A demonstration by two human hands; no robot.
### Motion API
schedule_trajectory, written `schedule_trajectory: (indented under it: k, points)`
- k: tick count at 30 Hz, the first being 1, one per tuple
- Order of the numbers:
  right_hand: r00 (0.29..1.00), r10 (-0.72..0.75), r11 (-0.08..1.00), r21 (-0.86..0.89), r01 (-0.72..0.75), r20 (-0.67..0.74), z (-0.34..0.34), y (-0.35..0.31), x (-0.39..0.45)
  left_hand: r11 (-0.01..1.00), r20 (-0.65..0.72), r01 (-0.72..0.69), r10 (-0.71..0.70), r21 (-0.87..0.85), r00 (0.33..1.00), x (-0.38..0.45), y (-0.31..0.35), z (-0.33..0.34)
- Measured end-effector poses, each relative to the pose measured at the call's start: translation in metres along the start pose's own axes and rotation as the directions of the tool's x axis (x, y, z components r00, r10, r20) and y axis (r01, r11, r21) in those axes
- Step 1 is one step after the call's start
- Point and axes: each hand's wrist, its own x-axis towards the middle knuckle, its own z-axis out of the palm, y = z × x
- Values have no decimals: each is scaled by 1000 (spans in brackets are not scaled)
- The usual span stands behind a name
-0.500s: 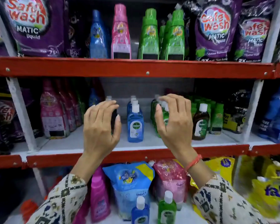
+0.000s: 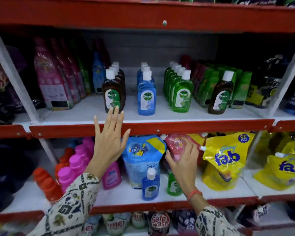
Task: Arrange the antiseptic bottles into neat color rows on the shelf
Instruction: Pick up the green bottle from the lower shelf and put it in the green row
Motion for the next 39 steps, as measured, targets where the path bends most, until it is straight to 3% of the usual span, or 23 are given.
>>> schedule_trajectory:
  k: [4, 11, 18, 22, 27, 31, 39]
  points:
    - [974, 212, 976, -77, -206, 75, 23, 37, -29, 999, 55, 31, -30, -11, 998, -12, -5, 19]
    - [868, 457, 885, -199, -421, 195, 48, 71, -72, 997, 3, 32, -32, -70, 999, -14, -6, 24]
    - [721, 675, 737, -116, -665, 158, 58, 73, -76, 994, -35, 47, -51, -98, 998, -15, -3, 26]
    - [729, 673, 739, -134, -660, 123, 54, 71, -72, 994, -25, 45, -47, -97, 999, -15, -2, 25]
    - [865, 497, 868, -70, -492, 71, 30, 62, -62, 995, -27, 42, -45, -95, 999, -15, -2, 27]
    - [934, 356, 934, -50, -354, 34, 4, 42, -34, 992, -19, 49, -51, -115, 998, -15, 0, 27]
    - [967, 255, 966, 35, -255, -3, -46, -5, 9, 990, 95, 54, -41, -129, 995, -42, 4, 38]
